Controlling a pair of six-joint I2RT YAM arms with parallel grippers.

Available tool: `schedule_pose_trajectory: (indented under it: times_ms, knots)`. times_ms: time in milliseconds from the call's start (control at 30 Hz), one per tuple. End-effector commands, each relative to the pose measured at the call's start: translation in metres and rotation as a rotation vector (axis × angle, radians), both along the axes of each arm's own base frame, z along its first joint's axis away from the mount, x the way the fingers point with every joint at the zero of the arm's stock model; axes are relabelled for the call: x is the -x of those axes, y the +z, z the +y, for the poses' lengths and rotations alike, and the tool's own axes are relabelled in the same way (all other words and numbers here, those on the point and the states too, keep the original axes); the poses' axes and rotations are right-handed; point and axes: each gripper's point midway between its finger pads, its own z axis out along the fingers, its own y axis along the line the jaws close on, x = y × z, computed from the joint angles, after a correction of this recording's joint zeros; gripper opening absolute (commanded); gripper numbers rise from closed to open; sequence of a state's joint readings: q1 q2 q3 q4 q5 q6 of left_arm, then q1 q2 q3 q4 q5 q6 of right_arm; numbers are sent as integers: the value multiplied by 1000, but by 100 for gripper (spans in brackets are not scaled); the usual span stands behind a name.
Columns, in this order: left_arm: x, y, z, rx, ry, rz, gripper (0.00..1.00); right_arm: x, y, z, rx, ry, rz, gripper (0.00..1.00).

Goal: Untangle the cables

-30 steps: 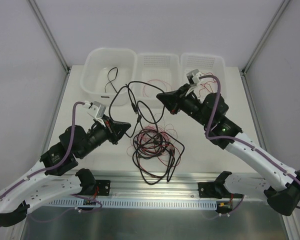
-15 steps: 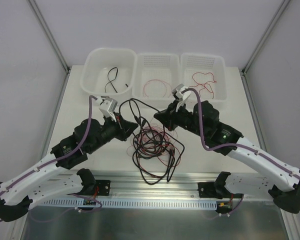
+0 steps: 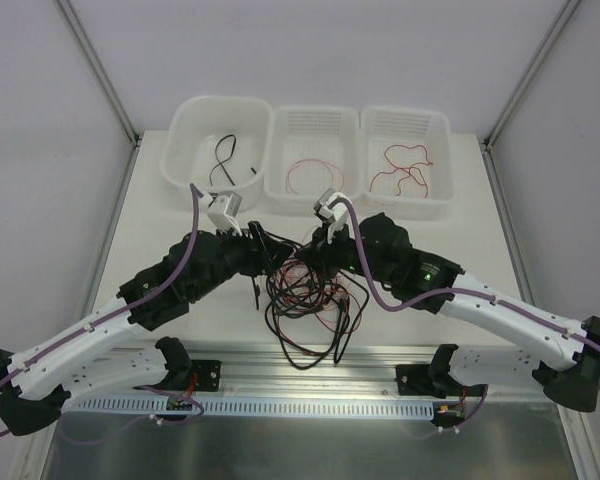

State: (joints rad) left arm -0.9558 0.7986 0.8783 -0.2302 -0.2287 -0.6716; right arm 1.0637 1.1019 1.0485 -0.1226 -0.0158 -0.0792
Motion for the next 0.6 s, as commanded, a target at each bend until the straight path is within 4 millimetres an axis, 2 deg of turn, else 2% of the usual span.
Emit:
schedule_pose_trajectory:
  times_ms: [0, 100, 167, 333, 467, 567]
  knots:
    - [-9, 31, 9, 121, 94, -26, 61, 6, 10, 7, -23, 37, -41, 1]
    - [-10, 35, 16, 165, 130, -28, 66, 4, 3, 7, -5, 27, -35, 1]
    - [-11, 30, 19, 177, 151, -23, 68, 7, 0, 8, -4, 33, -35, 1]
    - [-17, 25, 24, 227, 207, 12, 68, 13, 0, 16, 5, 60, -47, 1]
    - [-20, 22, 13, 222, 194, 45, 64, 10, 0, 17, 24, 38, -65, 1]
    - [-20, 12, 7, 210, 190, 86, 53, 10, 1, 18, 26, 30, -79, 1]
